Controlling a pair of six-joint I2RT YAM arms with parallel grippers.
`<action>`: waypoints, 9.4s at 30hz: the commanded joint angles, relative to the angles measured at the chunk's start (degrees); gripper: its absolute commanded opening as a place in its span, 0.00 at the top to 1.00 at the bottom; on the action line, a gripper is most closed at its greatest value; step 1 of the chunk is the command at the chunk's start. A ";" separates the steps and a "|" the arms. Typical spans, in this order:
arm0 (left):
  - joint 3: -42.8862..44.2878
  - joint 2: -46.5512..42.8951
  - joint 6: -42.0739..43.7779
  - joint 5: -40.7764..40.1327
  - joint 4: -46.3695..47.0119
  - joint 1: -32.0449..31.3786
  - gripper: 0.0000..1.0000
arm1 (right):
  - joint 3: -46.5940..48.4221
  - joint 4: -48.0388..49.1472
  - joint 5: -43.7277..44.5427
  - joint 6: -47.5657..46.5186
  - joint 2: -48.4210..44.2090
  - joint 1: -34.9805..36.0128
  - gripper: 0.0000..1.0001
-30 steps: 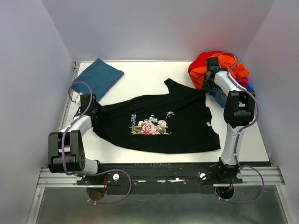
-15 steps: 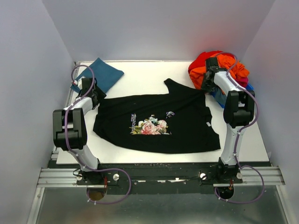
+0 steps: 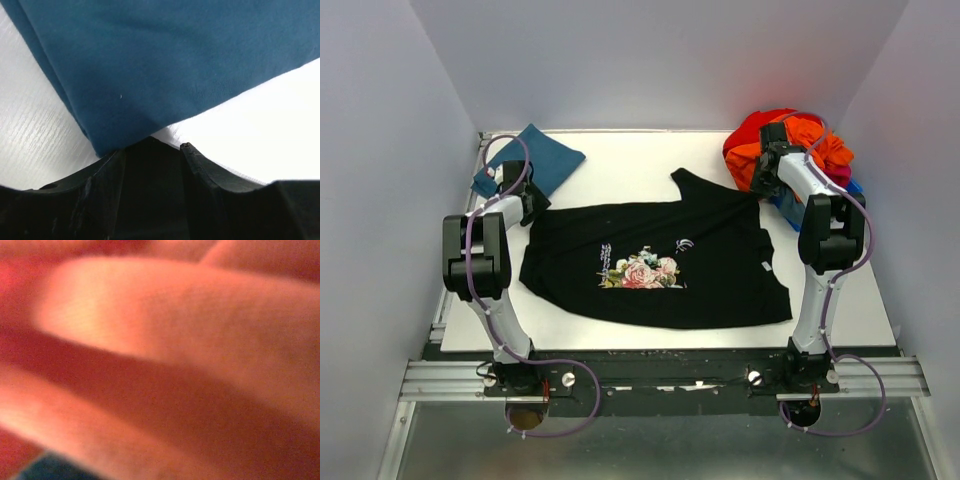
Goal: Fold and stack the t-shirts
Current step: Fold the flattened tshirt in 1/3 of the way, then grap the side of the flattened tshirt furthest away from the robot with both arms
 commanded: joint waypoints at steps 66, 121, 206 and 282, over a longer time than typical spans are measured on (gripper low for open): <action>3.42 -12.17 2.38 -8.76 -9.20 -2.97 0.01 | -17.48 6.58 -7.33 3.50 -22.50 5.44 0.37; -10.21 -19.56 10.20 -0.86 -32.05 -4.21 0.79 | -52.30 61.96 -43.80 25.91 -11.53 40.70 0.99; -16.44 -41.18 2.20 0.24 -25.34 8.54 0.10 | -51.42 54.58 -36.86 22.66 -15.66 40.53 0.99; 9.56 -2.26 9.23 -7.12 -3.59 -4.12 1.00 | -49.41 48.53 -29.83 12.56 -25.33 40.53 0.86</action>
